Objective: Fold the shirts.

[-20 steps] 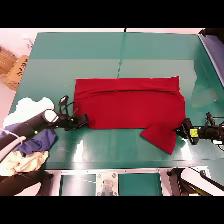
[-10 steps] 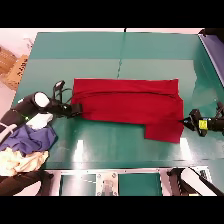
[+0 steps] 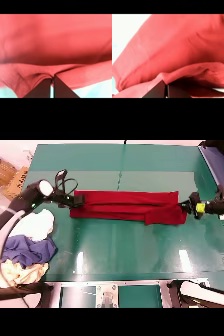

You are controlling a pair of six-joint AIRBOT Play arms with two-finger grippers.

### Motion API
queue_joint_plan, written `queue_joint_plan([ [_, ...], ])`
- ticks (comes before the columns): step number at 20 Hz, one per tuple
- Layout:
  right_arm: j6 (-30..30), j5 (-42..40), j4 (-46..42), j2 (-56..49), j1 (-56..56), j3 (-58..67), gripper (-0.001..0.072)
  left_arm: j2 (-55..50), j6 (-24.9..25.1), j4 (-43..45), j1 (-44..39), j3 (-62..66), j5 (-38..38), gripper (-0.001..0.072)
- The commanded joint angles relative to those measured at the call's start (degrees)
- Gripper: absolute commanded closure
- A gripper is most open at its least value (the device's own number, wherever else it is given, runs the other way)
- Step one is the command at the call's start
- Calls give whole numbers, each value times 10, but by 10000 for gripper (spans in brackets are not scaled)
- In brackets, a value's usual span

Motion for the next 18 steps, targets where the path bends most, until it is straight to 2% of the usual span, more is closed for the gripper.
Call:
queue_joint_plan([
  [1, 0, -18, 24, -135, 33, 122, 696, -104, 0, 9, 0, 110, 3, 682],
  [4, 0, -28, 28, -249, 51, 229, 691, -182, 0, 8, 0, 181, 21, 681],
  [5, 0, -28, 31, -279, 55, 258, 642, -201, 0, 8, 0, 198, 29, 660],
  [6, 0, -28, 33, -306, 57, 285, 557, -212, 0, 8, 0, 208, 37, 337],
  [7, 0, -28, 32, -325, 57, 307, 494, -215, -1, 12, 2, 213, 52, 101],
  [9, -15, -28, 32, -338, 41, 342, 443, -214, -6, 23, 17, 237, 71, 91],
  [10, -38, -23, 32, -338, 28, 356, 441, -214, -7, 26, 30, 257, 69, 91],
  [11, -54, -5, 28, -338, 11, 371, 376, -214, -12, 26, 46, 279, 57, 91],
  [12, -61, 15, 18, -338, -7, 381, 263, -214, -24, 26, 61, 301, 37, 91],
  [13, -61, 39, 8, -338, -26, 387, 180, -214, -33, 26, 75, 318, 14, 91],
  [14, -77, 62, 5, -338, -44, 387, 176, -214, -35, 25, 87, 333, -13, 91],
  [16, -109, 111, -12, -339, -73, 387, 117, -214, -35, 24, 103, 352, -61, 90],
  [18, -139, 141, -19, -345, -91, 387, 111, -214, -34, 19, 109, 357, -93, 91],
])
